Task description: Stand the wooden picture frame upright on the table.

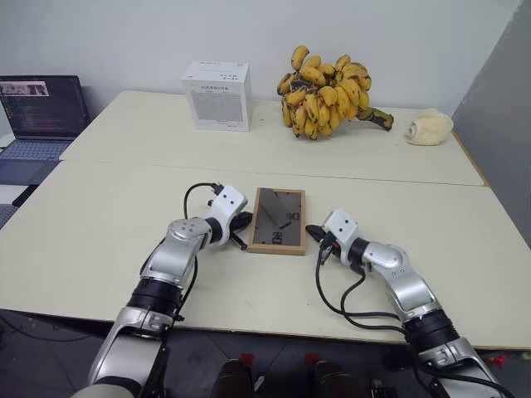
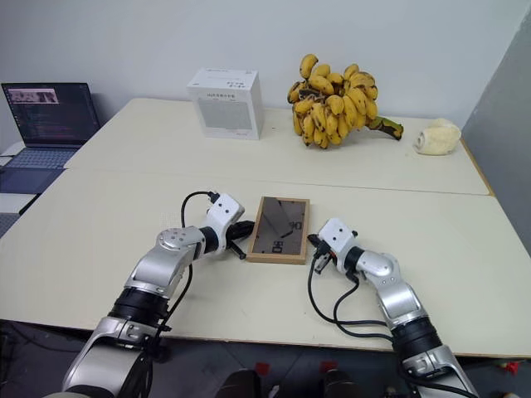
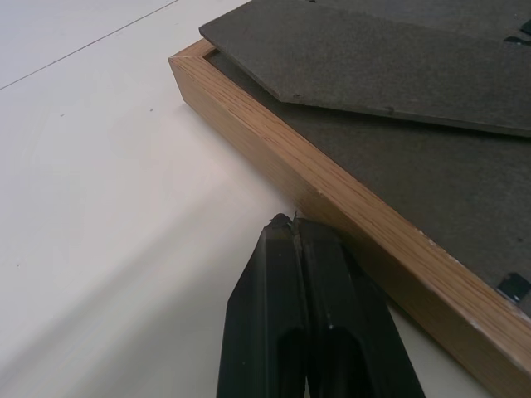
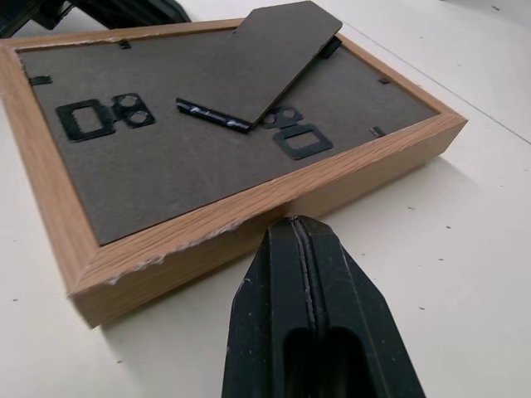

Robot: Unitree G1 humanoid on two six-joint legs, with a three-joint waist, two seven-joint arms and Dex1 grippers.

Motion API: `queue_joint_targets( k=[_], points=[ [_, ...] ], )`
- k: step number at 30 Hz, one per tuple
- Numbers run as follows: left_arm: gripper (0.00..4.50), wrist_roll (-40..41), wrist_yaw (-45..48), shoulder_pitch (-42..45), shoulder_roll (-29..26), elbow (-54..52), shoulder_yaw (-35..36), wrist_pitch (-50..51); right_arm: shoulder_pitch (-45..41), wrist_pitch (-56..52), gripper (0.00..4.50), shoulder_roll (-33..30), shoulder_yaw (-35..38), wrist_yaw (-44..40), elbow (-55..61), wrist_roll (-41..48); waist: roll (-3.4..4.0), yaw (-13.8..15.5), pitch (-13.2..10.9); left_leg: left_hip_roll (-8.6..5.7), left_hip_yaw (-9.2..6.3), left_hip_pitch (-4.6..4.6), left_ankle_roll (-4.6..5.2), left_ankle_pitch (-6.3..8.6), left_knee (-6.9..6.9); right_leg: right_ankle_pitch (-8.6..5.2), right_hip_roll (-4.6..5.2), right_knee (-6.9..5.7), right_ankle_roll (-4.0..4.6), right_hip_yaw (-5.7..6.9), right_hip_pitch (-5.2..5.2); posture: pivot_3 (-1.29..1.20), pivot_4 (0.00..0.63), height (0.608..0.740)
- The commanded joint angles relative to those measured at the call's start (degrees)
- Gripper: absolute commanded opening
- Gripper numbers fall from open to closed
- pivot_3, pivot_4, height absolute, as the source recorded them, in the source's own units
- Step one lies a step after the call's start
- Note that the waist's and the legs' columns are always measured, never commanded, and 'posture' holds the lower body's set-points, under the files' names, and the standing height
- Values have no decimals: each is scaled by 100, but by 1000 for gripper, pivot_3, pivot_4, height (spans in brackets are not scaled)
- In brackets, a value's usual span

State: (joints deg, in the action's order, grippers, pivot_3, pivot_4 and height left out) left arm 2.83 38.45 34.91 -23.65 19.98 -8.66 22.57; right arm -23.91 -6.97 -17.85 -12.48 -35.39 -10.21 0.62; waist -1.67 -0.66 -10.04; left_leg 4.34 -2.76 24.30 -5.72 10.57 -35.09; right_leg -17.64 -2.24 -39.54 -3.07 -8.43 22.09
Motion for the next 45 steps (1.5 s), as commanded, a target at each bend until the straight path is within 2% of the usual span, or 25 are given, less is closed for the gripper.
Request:
queue_joint_targets(
  k=[1, 6, 10, 12, 15, 17, 18, 19, 24, 29, 30, 34, 39, 45],
  points=[
    [11, -12, 300, -118, -50, -213, -160, 22, -76, 107, 0, -12, 66, -18, 167, 8, 0, -1, 0, 0, 0, 0, 0, 0, 0, 0, 0, 0, 0, 0, 0, 0, 150, 740],
    [11, 338, 658, -514, -776, -1153, 319, 749, -43, 138, 0, -235, 140, -132, 195, -10, 0, -109, 0, 2, -1, 2, 0, 0, 3, 0, 0, -1, 0, 1, 3, 0, 150, 740],
    [11, 1320, 1273, -789, -1587, -2220, 965, 2424, 21, 193, 0, -538, 233, -266, 223, 28, 0, -217, -6, 9, -2, 4, 0, 0, 9, -3, -4, -13, 5, 3, 15, 0, 150, 740],
    [11, 1749, 1301, -719, -1757, -2418, 1242, 3205, 32, 224, 0, -632, 271, -291, 188, 62, 0, -263, -7, 10, -7, 4, 0, 0, 9, -12, -5, -26, 6, 9, 19, 0, 150, 740],
    [11, 2427, 1223, -430, -1715, -2460, 1742, 4430, 38, 248, 0, -703, 333, -301, 127, 79, -1, -255, -7, 8, -14, 4, 0, 0, 7, -27, -5, -30, -14, 16, 16, 0, 150, 740],
    [385, 2861, 1096, -139, -1464, -2241, 2129, 5258, 48, 272, 0, -705, 331, -303, 92, 58, -1, -256, -7, 6, -14, 4, 0, 0, 6, -28, -5, -30, -17, 16, 16, 0, 150, 740],
    [398, 3045, 1082, -49, -1372, -2163, 2261, 5590, 53, 292, 0, -704, 309, -309, 87, 31, -2, -256, -8, 5, -14, 4, 0, 0, 6, -29, -5, -31, -18, 17, 16, 0, 150, 740],
    [691, 3176, 1077, -19, -1309, -2136, 2348, 5793, 55, 319, 0, -708, 287, -319, 85, 7, -2, -262, -8, 5, -16, 4, 0, 0, 6, -29, -5, -31, -18, 18, 15, 0, 150, 740],
    [1782, 3427, 929, -251, -1278, -2147, 2455, 6050, -17, 411, 0, -674, 248, -300, 28, -66, -1, -318, -8, 8, -17, 2, 0, 0, 8, -20, -5, -38, 4, 18, 19, 0, 150, 740],
    [2979, 3511, 745, -190, -1312, -1830, 2565, 6139, -84, 506, 0, -617, 246, -263, -75, -154, -2, -316, -8, 8, -21, 2, -1, 0, 8, -22, -5, -41, 7, 23, 18, 0, 150, 740],
    [3042, 3511, 742, -183, -1338, -1781, 2545, 6121, -77, 525, 0, -615, 242, -270, -77, -172, -2, -315, -8, 7, -21, 2, -1, 0, 8, -22, -5, -41, 6, 22, 18, 0, 150, 740],
    [3997, 3486, 679, -12, -1373, -1302, 2385, 6270, -83, 768, 0, -647, 140, -204, -212, -395, -2, -315, -8, 7, -21, 2, -1, 0, 8, -22, -5, -40, 7, 23, 18, 0, 150, 740],
    [3997, 3279, 626, 185, -1109, -652, 1856, 5981, -320, 1207, 0, -478, -93, 164, -673, -871, -2, -317, -8, 6, -21, 2, -1, 0, 7, -23, -5, -40, 5, 21, 18, 0, 150, 740],
    [3997, 3221, 601, 450, -693, 53, 1634, 5675, -845, 1522, 0, -12, -304, 732, -1455, -1291, -1, -265, -6, 4, -22, -8, -2, -1, 7, -21, -4, -42, 8, 22, 8, 0, 150, 740]
  ],
)
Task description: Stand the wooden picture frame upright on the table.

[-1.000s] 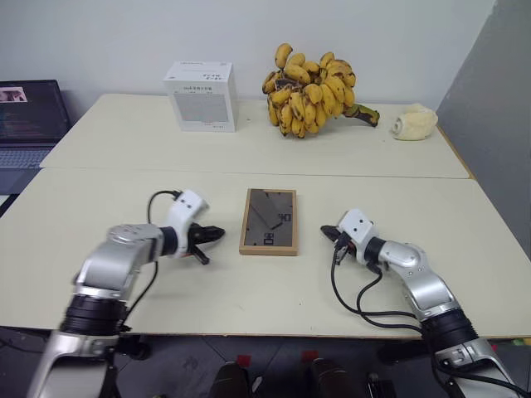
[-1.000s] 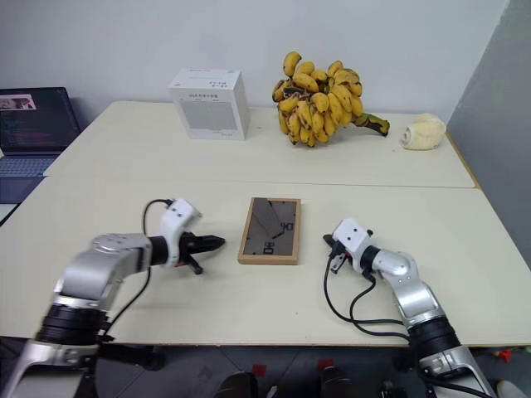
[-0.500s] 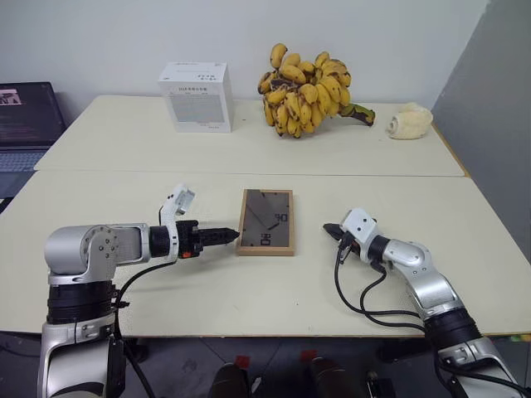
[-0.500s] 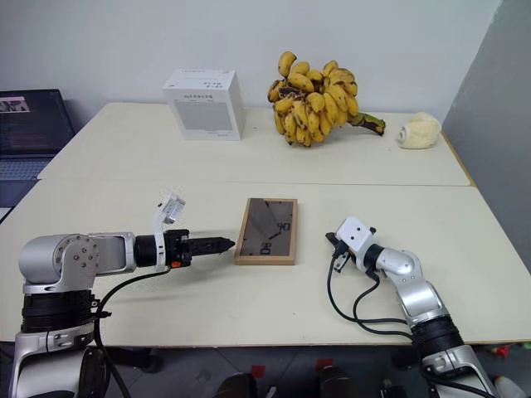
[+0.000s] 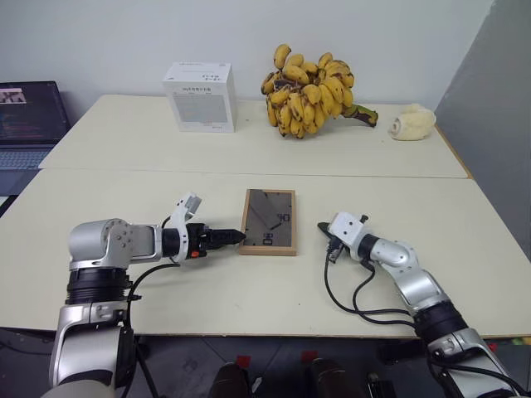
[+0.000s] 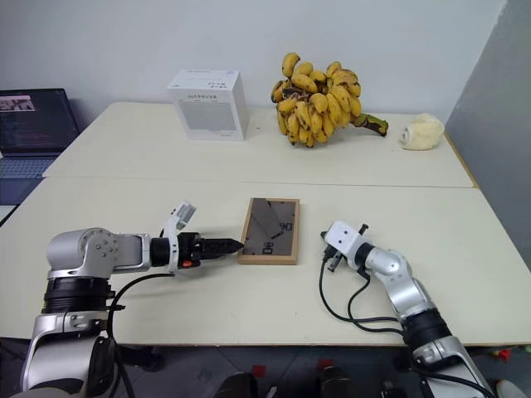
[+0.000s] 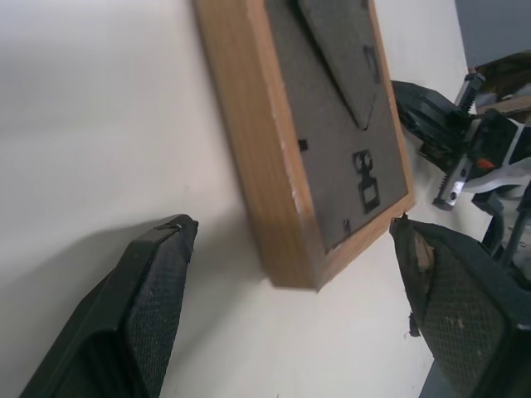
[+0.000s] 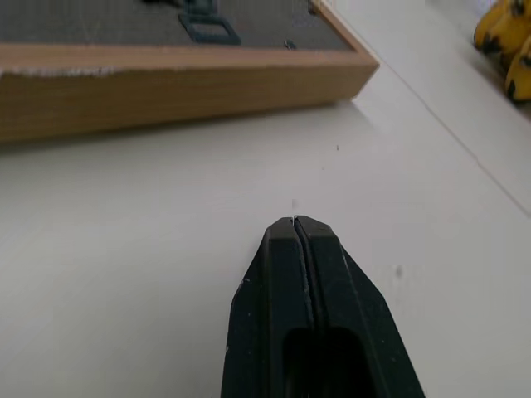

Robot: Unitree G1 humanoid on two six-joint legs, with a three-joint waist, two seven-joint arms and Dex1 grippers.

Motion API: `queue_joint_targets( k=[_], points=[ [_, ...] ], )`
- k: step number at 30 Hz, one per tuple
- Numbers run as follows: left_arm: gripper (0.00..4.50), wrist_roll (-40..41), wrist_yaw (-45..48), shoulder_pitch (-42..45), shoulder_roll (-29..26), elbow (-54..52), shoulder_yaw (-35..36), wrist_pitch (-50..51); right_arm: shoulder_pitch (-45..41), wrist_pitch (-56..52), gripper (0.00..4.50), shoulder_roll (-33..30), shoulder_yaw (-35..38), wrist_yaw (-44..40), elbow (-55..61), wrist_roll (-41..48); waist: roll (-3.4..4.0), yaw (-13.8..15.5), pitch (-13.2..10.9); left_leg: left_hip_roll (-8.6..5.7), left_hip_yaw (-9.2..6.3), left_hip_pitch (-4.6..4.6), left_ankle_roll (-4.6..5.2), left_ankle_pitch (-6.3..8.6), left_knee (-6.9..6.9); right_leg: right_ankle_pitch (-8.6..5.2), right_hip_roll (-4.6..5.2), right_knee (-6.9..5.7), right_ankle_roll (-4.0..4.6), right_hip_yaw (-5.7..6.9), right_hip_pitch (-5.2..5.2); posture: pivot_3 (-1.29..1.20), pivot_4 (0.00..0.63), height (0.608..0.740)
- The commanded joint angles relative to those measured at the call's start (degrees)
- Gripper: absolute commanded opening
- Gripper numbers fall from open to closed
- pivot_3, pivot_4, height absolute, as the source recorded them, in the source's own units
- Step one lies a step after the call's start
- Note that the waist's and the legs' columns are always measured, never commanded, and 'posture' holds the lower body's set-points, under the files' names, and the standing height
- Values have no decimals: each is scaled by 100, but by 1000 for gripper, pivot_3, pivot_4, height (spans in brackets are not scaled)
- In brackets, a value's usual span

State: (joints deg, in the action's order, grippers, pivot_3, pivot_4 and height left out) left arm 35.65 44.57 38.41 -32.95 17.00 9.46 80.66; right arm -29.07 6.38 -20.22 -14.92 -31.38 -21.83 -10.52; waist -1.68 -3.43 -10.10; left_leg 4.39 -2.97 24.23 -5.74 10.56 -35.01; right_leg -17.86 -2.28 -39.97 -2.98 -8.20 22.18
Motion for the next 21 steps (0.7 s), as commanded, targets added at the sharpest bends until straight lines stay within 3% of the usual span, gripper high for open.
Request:
queue_joint_targets(
  k=[1, 9, 21],
  points=[
    [3997, -62, -4, 123, 281, 414, -199, -173, -417, 211, 0, 313, -72, 411, -408, -214, 0, 24, 0, -3, 0, -4, 0, 0, 0, 0, 2, 0, 0, 0, -4, 0, 150, 740],
    [3997, 30, -8, 209, 529, 640, -101, -235, -728, 177, 0, 885, -201, 658, -668, -346, 1, 59, 1, -12, -1, -7, -1, -1, -1, 0, 12, -1, 0, 1, -9, 0, 150, 740],
    [3997, 183, -121, 253, 684, 599, 229, 40, -747, -15, 0, 1193, -126, 778, -709, -305, 1, 46, 1, -13, -4, -8, -1, -1, 0, 0, 13, -1, -1, 2, -10, 0, 150, 740]
  ],
)
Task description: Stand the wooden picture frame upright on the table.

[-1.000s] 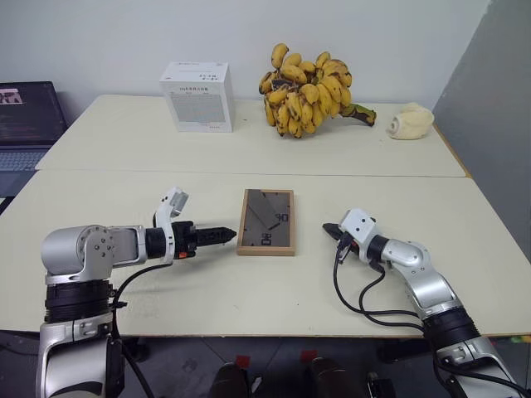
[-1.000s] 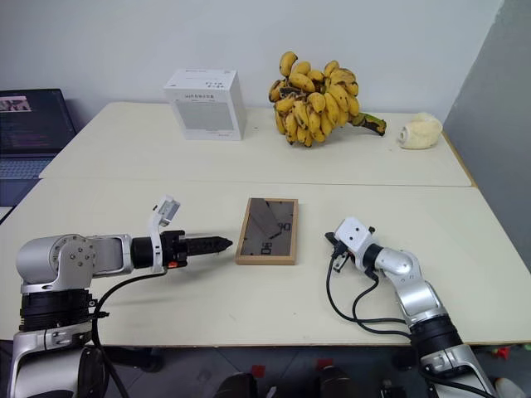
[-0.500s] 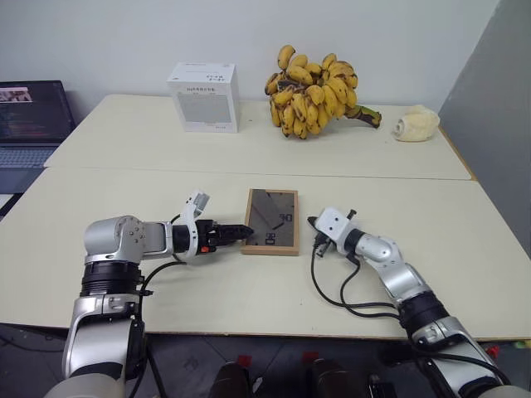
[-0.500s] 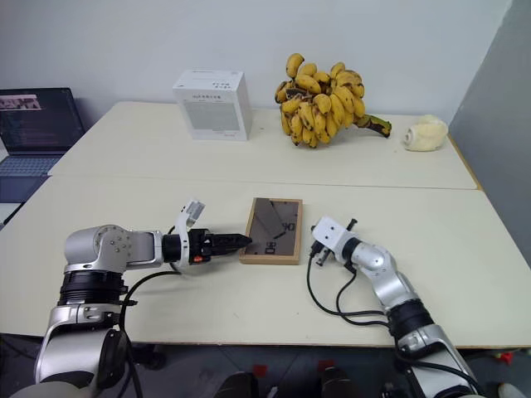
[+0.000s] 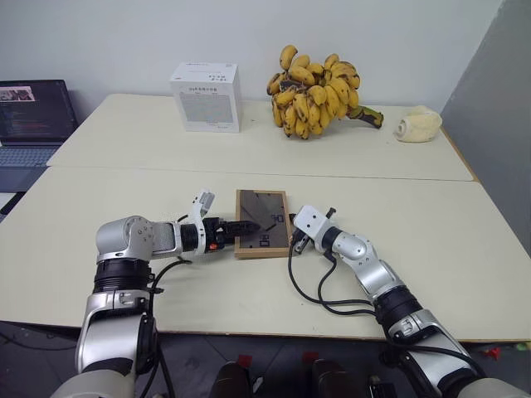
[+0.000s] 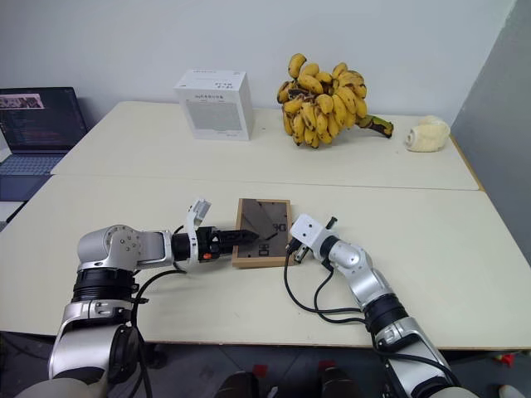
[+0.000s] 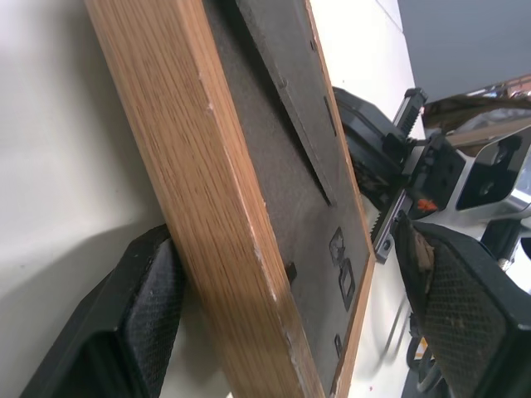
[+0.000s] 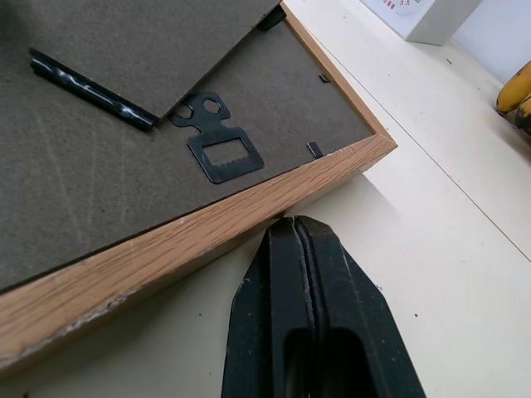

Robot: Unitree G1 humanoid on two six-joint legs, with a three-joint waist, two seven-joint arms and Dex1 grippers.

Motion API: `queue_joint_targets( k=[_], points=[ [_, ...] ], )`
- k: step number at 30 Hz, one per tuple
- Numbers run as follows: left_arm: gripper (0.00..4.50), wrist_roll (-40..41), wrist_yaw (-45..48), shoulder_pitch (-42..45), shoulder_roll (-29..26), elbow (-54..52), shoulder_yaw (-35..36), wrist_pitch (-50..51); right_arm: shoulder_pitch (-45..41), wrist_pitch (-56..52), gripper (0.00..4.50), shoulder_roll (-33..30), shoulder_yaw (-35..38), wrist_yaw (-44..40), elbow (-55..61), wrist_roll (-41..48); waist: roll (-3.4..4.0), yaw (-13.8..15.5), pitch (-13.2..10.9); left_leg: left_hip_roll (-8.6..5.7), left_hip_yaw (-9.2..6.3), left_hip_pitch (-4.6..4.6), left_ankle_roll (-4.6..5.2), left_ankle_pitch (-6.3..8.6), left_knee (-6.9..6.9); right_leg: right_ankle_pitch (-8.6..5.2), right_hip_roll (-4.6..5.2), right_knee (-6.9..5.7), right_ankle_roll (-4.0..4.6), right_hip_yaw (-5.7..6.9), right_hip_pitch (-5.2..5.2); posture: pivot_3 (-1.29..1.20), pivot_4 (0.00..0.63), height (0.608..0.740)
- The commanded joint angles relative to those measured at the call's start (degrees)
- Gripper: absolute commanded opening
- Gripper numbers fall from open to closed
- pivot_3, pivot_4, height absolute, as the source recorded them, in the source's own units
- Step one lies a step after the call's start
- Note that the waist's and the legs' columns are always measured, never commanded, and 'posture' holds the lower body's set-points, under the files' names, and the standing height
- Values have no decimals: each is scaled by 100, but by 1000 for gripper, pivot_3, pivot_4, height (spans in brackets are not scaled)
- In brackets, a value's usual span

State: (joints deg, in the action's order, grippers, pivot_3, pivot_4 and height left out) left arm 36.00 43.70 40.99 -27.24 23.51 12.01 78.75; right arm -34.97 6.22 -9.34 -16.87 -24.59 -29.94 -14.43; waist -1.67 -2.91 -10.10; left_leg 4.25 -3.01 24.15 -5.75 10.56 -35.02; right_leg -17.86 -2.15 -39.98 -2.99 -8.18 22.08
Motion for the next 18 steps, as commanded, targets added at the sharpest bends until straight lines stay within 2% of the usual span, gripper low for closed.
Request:
queue_joint_targets(
  k=[1, 5, 10, 12, 18],
  points=[
    [3997, 166, -37, -17, 116, -83, -10, 268, -169, -5, 0, 125, 73, 112, 83, 84, 0, -14, 0, 0, 0, 0, 0, 0, 0, 0, 0, 0, 0, 0, 0, 0, 150, 740],
    [3997, 299, 69, -74, 22, -220, 15, 512, -198, 27, 0, 135, 61, 146, -14, 61, 0, -32, 0, 0, 0, 0, 0, 0, 1, 0, 0, 0, 0, 0, 1, 0, 150, 740],
    [3997, 484, 406, -128, -358, -396, -146, 719, -302, 132, 0, 99, 75, 166, -240, 45, -1, -88, -1, 1, -1, 0, 0, 0, 6, 0, 0, 0, 0, 0, 3, 0, 150, 740],
    [3838, 505, 503, -96, -469, -357, -165, 697, -353, 166, 0, 99, 81, 183, -331, 47, -1, -104, -1, 1, -1, 1, 0, 0, 7, 0, 0, 0, 0, 0, 5, 0, 150, 740],
    [2673, 526, 658, -22, -532, -263, -156, 648, -435, 241, 0, 123, 71, 221, -456, 40, -1, -140, -1, 1, -1, 1, 0, 0, 8, -1, -1, 1, -1, 1, 5, 0, 150, 740]
  ],
)
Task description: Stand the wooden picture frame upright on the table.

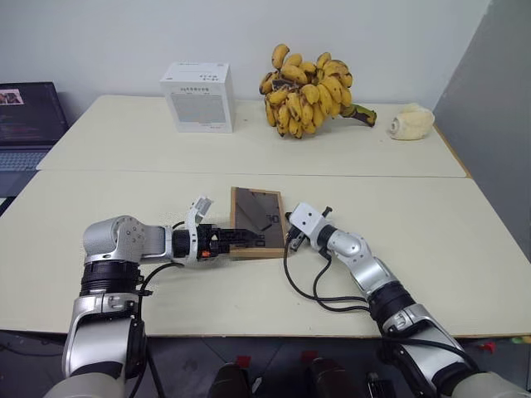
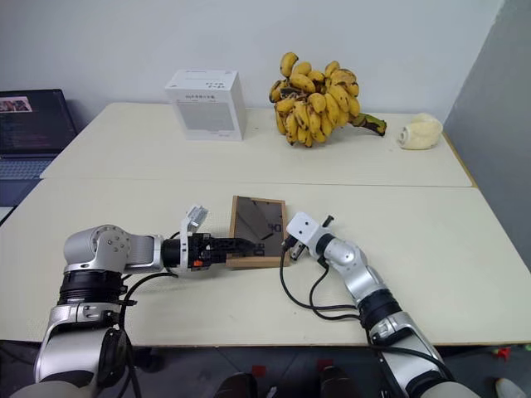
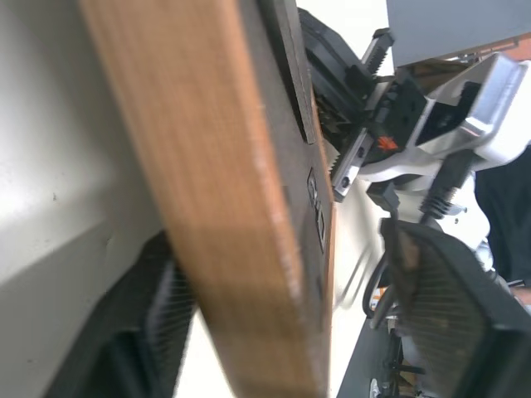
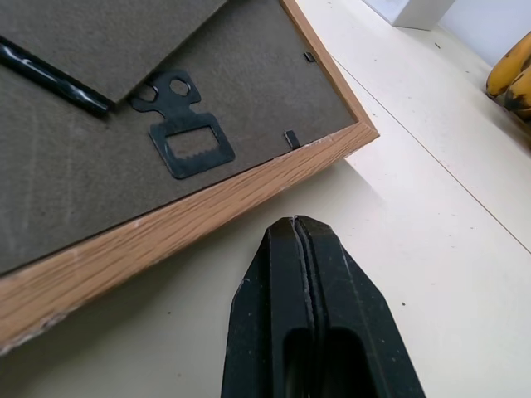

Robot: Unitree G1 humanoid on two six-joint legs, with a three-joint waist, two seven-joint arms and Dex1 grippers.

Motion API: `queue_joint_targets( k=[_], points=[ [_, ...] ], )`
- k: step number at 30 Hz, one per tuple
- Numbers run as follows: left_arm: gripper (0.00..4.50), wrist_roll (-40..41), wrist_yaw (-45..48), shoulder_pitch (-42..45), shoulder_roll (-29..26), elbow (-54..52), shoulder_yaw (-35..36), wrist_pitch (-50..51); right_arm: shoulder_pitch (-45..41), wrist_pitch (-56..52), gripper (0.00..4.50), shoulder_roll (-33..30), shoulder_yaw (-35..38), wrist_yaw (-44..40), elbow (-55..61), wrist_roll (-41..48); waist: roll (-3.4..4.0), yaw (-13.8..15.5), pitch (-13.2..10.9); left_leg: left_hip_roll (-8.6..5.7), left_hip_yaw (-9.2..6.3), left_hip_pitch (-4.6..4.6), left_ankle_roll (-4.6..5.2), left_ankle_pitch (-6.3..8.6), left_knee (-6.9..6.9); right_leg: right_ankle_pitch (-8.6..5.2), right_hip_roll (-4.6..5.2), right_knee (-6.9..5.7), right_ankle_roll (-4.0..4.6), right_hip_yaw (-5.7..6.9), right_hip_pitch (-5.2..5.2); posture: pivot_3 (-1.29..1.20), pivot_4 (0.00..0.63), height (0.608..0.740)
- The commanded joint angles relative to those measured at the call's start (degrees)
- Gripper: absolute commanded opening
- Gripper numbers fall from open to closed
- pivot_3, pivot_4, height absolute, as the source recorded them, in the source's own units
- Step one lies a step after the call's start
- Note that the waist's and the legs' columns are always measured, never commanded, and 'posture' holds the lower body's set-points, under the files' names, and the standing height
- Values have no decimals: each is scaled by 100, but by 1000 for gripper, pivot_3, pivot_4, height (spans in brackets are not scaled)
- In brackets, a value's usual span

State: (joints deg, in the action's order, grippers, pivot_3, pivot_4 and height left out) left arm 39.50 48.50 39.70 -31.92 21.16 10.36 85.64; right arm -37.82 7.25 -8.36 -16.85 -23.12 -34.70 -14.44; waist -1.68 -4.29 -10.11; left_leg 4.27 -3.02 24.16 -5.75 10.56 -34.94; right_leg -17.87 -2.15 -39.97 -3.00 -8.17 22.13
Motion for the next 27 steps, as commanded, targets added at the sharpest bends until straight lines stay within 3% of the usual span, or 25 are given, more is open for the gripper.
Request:
queue_joint_targets(
  k=[1, 5, 8, 11, 18, 25, 27],
  points=[
    [2509, 176, 184, 111, -59, -20, 13, -42, -154, 144, 0, 26, 66, 75, 14, 41, 0, -7, 0, 0, 0, 0, 0, 0, 0, 0, 0, 0, 0, 0, 0, 0, 150, 740],
    [1661, 188, 197, 124, -17, 15, 50, -21, -156, 165, 0, 8, 70, 73, 0, 42, 0, -19, 0, 0, 0, 0, 0, 0, 0, 0, 0, 0, 0, 0, 0, 0, 150, 740],
    [1270, 249, 201, 112, 38, 7, 88, 6, -147, 161, 0, -2, 71, 78, 17, 38, 0, -27, 0, 0, 0, 0, 0, 0, 0, 0, 0, 0, 0, 0, 1, 0, 150, 740],
    [1270, 240, 173, 16, 86, -188, 32, -140, -139, 150, 0, -14, 73, 84, 41, 37, -1, -29, -1, 0, 0, 1, 0, 0, 1, 0, 0, 0, 0, 0, 1, 0, 150, 740],
    [1270, -63, 7, -466, 134, -1102, 51, -1620, 148, 33, 0, -417, 264, -48, 502, 143, -1, -19, -1, 0, 0, 2, 0, 0, 1, 0, 2, 2, 0, -1, 0, 0, 150, 740],
    [1270, -7, -188, -766, 109, -1954, 383, -2540, 769, -853, 0, -1318, 989, -695, 2346, 787, 1, -27, -9, -1, 2, 18, 0, 0, 2, -1, 2, 6, -2, -5, 12, 0, 150, 740],
    [1270, 65, -290, -806, 117, -2235, 488, -2633, 846, -1431, 351, -1466, 1302, -894, 3065, 1234, 1, -24, -12, -1, 1, 23, 0, 0, 2, -1, 2, 6, -2, -5, 16, 0, 150, 740]
  ],
)
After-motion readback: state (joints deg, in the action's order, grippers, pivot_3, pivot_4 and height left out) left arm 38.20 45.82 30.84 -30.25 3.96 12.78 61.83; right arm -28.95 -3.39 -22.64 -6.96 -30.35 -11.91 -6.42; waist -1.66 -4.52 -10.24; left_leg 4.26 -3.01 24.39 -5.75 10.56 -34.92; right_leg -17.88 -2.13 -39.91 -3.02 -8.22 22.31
